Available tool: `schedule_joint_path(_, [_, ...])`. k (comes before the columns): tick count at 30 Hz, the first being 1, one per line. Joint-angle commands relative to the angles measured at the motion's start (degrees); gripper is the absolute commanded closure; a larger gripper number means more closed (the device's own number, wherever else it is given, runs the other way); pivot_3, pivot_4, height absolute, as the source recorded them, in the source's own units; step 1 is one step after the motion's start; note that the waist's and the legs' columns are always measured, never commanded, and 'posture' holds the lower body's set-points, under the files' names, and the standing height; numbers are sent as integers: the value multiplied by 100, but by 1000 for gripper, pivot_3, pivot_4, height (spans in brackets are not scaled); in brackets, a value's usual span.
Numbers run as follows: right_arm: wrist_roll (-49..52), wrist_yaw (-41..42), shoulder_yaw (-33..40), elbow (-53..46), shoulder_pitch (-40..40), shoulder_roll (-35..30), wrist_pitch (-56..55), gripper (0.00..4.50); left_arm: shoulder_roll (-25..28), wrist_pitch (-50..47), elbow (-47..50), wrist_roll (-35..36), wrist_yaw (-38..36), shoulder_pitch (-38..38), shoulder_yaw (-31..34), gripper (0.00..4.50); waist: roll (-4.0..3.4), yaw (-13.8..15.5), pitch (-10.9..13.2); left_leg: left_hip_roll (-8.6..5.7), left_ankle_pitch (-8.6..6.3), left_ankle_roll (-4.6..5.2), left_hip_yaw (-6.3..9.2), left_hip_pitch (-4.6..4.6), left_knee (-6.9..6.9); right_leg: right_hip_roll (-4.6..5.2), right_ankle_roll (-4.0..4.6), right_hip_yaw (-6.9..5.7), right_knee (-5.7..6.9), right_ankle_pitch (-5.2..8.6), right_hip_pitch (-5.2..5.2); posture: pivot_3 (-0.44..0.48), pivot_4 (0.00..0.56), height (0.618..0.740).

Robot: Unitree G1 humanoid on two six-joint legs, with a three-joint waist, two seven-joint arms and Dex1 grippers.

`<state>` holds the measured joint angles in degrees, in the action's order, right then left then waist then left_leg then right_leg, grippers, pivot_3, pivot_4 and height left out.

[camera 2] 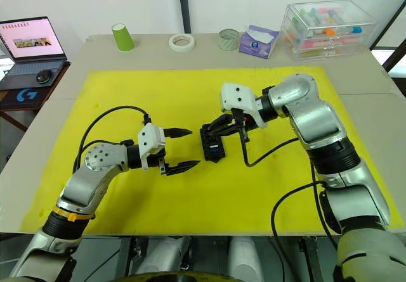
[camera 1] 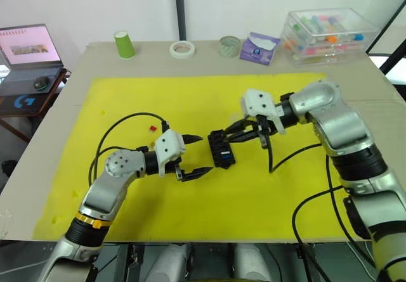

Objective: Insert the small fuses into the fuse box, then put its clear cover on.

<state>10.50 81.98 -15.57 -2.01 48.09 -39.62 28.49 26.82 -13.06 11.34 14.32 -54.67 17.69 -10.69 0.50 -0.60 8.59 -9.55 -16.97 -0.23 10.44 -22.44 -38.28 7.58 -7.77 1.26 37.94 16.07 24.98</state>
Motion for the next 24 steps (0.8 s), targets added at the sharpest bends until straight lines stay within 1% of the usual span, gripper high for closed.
schedule_joint_path(1, [302, -266, 330, -634, -326, -41, 40, 4474, 4, 47, 96, 66, -25, 59, -13, 0, 0, 5, 0, 0, 0, 0, 0, 0, 0, 0, 0, 0, 0, 0, 0, 0, 150, 740])
schedule_joint_path(5, [388, -537, 370, -966, -689, -34, 68, 4474, -5, 51, 54, 62, -47, 102, -20, 0, 0, 2, 0, 0, 0, 0, 0, 0, 0, 0, 0, 0, 0, 0, -1, 0, 150, 740])
schedule_joint_path(9, [376, -683, 317, -1069, -905, -101, 37, 4474, -14, 45, 42, 67, -58, 121, -24, 0, 0, 1, 0, 0, 0, 0, 1, 0, 0, 0, 0, 0, 0, 0, 0, 0, 150, 740])
schedule_joint_path(12, [309, -845, 290, -957, -997, -80, -43, 4474, -4, 48, 44, 68, -76, 122, -32, 0, 0, 4, 0, 0, 0, 0, 0, 0, 0, 0, 0, 0, 0, 0, -1, 0, 150, 740])
schedule_joint_path(20, [129, -890, 86, -481, -1096, -44, -463, 4474, 41, 24, 118, 78, -93, 69, -23, 0, 0, 1, 0, 0, 0, 0, 0, 0, 0, 0, 0, -1, 0, 0, -1, 0, 150, 740])
schedule_joint_path(24, [142, -882, 63, -398, -1106, -19, -550, 4474, 71, 4, 153, 84, -94, 36, -8, 0, 0, -1, 0, 0, 0, 0, 0, 0, 0, 0, 0, 0, 0, 0, -1, 0, 150, 740])
